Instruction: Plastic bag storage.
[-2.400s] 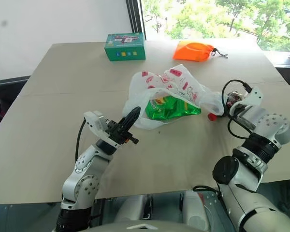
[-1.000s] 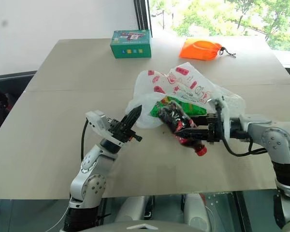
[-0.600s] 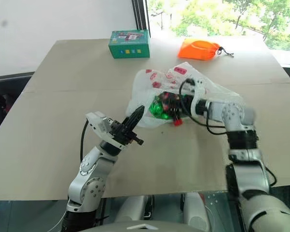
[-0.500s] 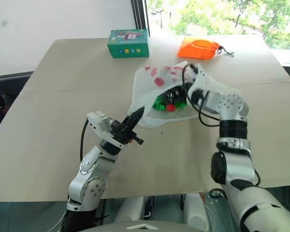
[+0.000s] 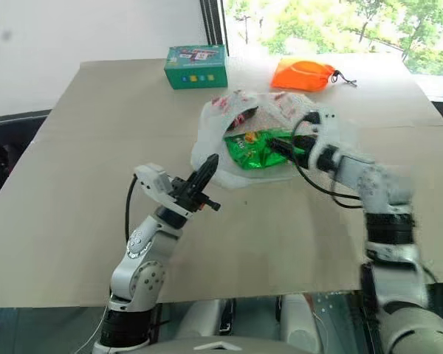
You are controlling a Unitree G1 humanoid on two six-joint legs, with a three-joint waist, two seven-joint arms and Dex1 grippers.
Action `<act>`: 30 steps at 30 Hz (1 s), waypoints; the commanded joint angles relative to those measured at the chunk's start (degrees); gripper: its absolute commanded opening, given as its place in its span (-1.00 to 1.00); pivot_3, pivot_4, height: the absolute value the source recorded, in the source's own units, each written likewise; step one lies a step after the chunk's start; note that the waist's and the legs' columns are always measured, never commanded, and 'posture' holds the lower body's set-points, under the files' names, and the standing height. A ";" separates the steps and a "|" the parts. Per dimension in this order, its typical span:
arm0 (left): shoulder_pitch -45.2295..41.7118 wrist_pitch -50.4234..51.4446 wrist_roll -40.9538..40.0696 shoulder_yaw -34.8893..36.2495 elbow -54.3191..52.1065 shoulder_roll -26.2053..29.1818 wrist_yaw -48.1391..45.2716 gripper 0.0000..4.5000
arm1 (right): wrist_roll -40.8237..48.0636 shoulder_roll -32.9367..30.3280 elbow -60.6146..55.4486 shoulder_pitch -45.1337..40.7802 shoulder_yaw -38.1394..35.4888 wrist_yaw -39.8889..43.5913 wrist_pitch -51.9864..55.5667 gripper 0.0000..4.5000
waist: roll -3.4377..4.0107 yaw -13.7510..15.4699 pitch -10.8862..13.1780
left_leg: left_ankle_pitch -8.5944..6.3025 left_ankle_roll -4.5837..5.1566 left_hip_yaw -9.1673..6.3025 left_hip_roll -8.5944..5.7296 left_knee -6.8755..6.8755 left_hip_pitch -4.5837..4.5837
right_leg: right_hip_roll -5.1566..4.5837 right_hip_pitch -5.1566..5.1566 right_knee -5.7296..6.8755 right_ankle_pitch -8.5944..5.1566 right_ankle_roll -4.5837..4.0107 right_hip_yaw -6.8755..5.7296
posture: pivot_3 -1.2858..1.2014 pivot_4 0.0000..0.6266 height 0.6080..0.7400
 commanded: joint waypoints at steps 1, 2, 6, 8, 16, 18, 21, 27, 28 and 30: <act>-0.36 -0.56 0.20 0.27 -1.28 0.11 0.19 -1.00 | 1.48 -8.50 -10.89 7.03 -2.95 14.70 -7.10 0.99 | -0.01 0.11 0.00 | -0.01 0.01 0.00 -0.01 0.01 0.00 | 0.00 0.03 -0.07 0.00 0.00 0.00 | 0.03 -0.52 1.00; -0.49 -0.42 0.05 0.51 -1.26 0.18 0.26 -1.00 | 1.68 -11.11 -12.80 9.62 -5.05 17.50 -8.94 0.99 | -0.01 0.05 0.00 | -0.01 0.01 0.02 -0.01 0.01 0.01 | -0.01 0.06 -0.12 0.00 0.01 0.01 | 0.03 -0.52 1.00; -0.72 0.01 -0.38 1.00 -1.28 0.50 0.20 -1.00 | 3.67 -14.65 -16.10 13.65 -12.68 18.65 -11.49 0.99 | -0.03 -0.45 0.02 | -0.01 0.02 0.10 -0.02 0.07 0.06 | -0.02 0.10 -0.10 0.03 0.04 0.11 | 0.03 -0.52 1.00; -0.88 0.19 -0.55 1.10 -1.25 0.55 0.18 -1.00 | 0.16 -14.63 -14.96 13.39 -14.37 15.29 -14.31 0.99 | -0.05 -0.40 0.01 | -0.01 0.02 0.09 0.00 0.08 0.20 | 0.02 0.14 0.00 0.04 0.06 0.14 | 0.03 -0.52 1.00; -2.05 0.27 -0.64 1.05 0.00 0.16 -0.10 -1.00 | -11.58 -15.74 -10.51 17.26 -11.89 11.85 -23.44 0.99 | -0.10 0.04 -0.02 | 0.00 0.01 0.08 -0.02 0.26 0.15 | 0.00 0.17 0.08 0.04 0.06 0.13 | 0.03 -0.52 1.00; -2.33 0.10 -0.66 1.16 0.35 0.18 -0.19 -1.00 | -13.40 -16.20 -9.30 18.24 -10.35 12.28 -23.94 0.99 | -0.10 0.08 -0.02 | 0.00 0.00 0.10 -0.03 0.28 0.14 | -0.01 0.18 0.06 0.04 0.06 0.14 | 0.03 -0.52 1.00; -2.56 -0.33 -0.51 1.24 0.84 0.15 -0.24 -1.00 | -15.65 -16.43 -7.55 19.66 -7.56 13.16 -23.93 0.99 | -0.10 0.14 -0.03 | 0.01 -0.01 0.10 -0.03 0.28 0.14 | -0.01 0.17 0.07 0.04 0.06 0.15 | 0.03 -0.52 1.00; -2.66 -0.91 -0.37 1.67 1.25 0.32 -0.27 -1.00 | -17.24 -13.27 -4.26 16.90 -5.99 12.51 -27.44 0.99 | -0.10 0.05 -0.02 | 0.00 -0.01 0.09 -0.02 0.28 0.16 | 0.01 0.18 0.08 0.04 0.06 0.15 | 0.03 -0.52 1.00; -2.76 -0.99 -0.35 1.77 1.39 0.35 -0.29 -1.00 | -17.20 -12.86 -3.89 16.40 -5.93 12.53 -27.50 0.99 | -0.10 0.04 -0.02 | 0.00 -0.01 0.09 -0.02 0.29 0.16 | 0.01 0.18 0.09 0.04 0.06 0.15 | 0.03 -0.52 1.00; -2.97 -1.20 -0.21 1.97 1.66 0.45 -0.34 -1.00 | -18.35 -12.30 -2.92 15.39 -5.36 12.38 -28.85 0.76 | -0.10 0.07 -0.03 | 0.00 -0.01 0.09 -0.03 0.29 0.16 | 0.01 0.18 0.09 0.04 0.06 0.15 | 0.03 -0.52 1.00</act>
